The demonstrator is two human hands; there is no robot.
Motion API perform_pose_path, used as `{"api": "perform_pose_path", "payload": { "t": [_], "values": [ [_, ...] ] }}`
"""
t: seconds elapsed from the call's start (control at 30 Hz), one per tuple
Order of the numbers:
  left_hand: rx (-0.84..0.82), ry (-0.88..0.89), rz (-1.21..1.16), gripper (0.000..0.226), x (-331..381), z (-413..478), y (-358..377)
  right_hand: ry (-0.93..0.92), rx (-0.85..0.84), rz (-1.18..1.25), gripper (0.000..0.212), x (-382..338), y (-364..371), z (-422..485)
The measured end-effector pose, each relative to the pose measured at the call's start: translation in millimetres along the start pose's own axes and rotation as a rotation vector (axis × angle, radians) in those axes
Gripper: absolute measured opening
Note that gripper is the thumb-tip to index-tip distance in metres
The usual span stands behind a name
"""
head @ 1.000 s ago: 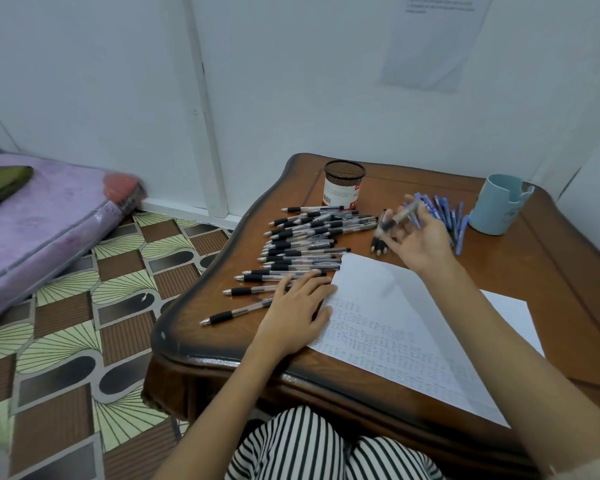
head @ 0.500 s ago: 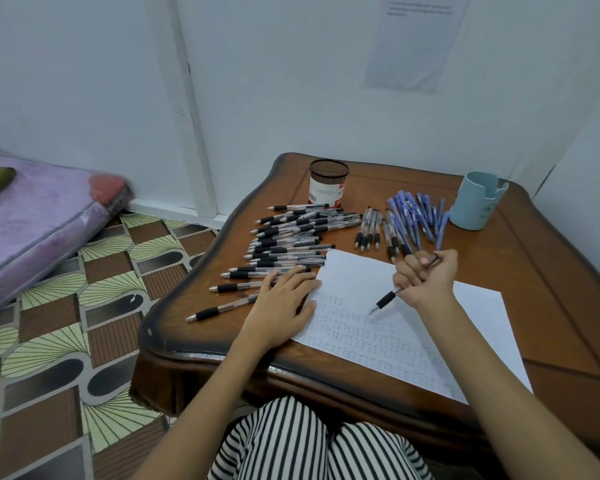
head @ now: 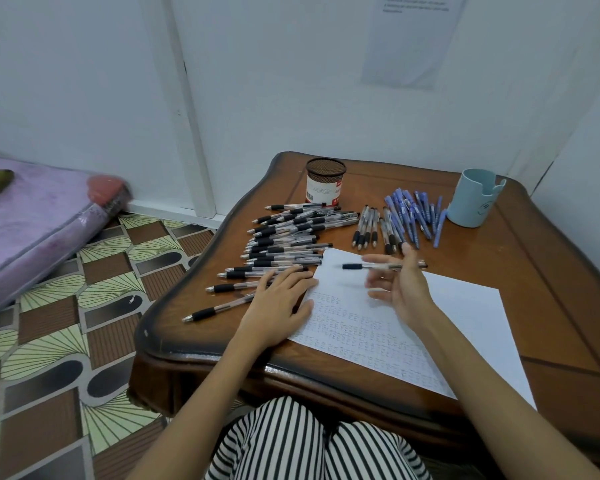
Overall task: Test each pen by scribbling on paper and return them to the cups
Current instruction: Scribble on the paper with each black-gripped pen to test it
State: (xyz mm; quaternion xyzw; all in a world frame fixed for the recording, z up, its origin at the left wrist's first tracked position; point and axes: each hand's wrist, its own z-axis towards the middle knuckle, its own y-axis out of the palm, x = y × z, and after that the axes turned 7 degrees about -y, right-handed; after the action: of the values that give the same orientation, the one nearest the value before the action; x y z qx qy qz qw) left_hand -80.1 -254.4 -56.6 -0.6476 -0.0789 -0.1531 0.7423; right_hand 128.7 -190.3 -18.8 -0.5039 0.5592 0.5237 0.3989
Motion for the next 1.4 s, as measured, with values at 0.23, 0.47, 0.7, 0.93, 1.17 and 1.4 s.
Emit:
{"api": "perform_pose_path", "payload": {
  "t": [0.23, 0.47, 0.7, 0.93, 1.17, 1.4],
  "values": [
    [-0.027, -0.004, 0.017, 0.059, 3, 0, -2, -0.24, 0.008, -0.174, 0.017, 27, 15, -7],
    [0.021, -0.014, 0.004, 0.038, 4, -1, -3, -0.305, -0.175, -0.208, 0.014, 31, 25, -10],
    [0.088, -0.033, -0.029, 0.036, 3, -1, -3, -0.462, -0.07, -0.449, 0.051, 30, 36, -3],
    [0.109, -0.024, 0.014, 0.035, 4, -1, 1, -0.497, -0.114, -0.424, 0.047, 41, 49, 0],
    [0.103, -0.026, 0.033, 0.04, 3, -1, 1, -0.529, -0.096, -0.498, 0.049, 40, 49, -1],
    [0.092, -0.03, 0.027, 0.041, 3, -1, 0, -0.553, -0.081, -0.513, 0.046, 41, 49, -1]
  ]
}}
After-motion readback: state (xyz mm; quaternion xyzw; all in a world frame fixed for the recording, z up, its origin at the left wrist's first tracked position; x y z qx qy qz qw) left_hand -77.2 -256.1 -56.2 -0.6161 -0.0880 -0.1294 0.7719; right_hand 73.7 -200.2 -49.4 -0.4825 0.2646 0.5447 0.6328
